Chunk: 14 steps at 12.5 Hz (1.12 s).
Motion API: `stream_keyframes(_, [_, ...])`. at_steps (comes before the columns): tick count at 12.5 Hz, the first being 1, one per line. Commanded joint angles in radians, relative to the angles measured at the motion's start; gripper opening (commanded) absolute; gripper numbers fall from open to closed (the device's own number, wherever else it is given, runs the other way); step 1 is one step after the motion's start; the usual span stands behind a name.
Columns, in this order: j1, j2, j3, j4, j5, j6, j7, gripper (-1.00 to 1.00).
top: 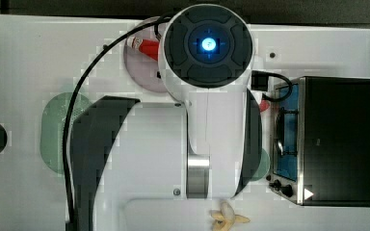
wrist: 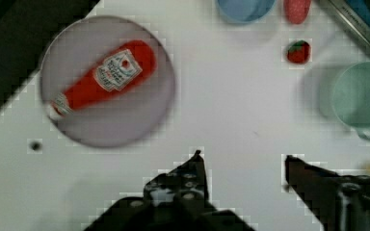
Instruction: Drag strainer left to right.
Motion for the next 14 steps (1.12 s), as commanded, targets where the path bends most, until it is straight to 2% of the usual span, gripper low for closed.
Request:
stream_keyframes(1, [-0.026, -0.402, 0.017, -0.253, -0.016, -0.164, 0.026, 0.59])
stream_keyframes(3, [-0.02, -0.4, 0.033, -0.253, -0.013, -0.154, 0.026, 0.99])
stream_keyframes(5, [-0.001, -0.385, 0.086, -0.253, 0.015, -0.128, 0.026, 1.0])
stream_keyframes(8, [0.018, -0.316, 0.225, -0.255, 0.031, -0.047, 0.078, 1.0])
stream_keyframes(10, [0.019, -0.245, 0.33, -0.263, 0.031, 0.005, 0.218, 1.0])
stream_keyframes(14, [0.021, -0.05, 0.517, -0.274, 0.03, 0.166, 0.672, 1.0])
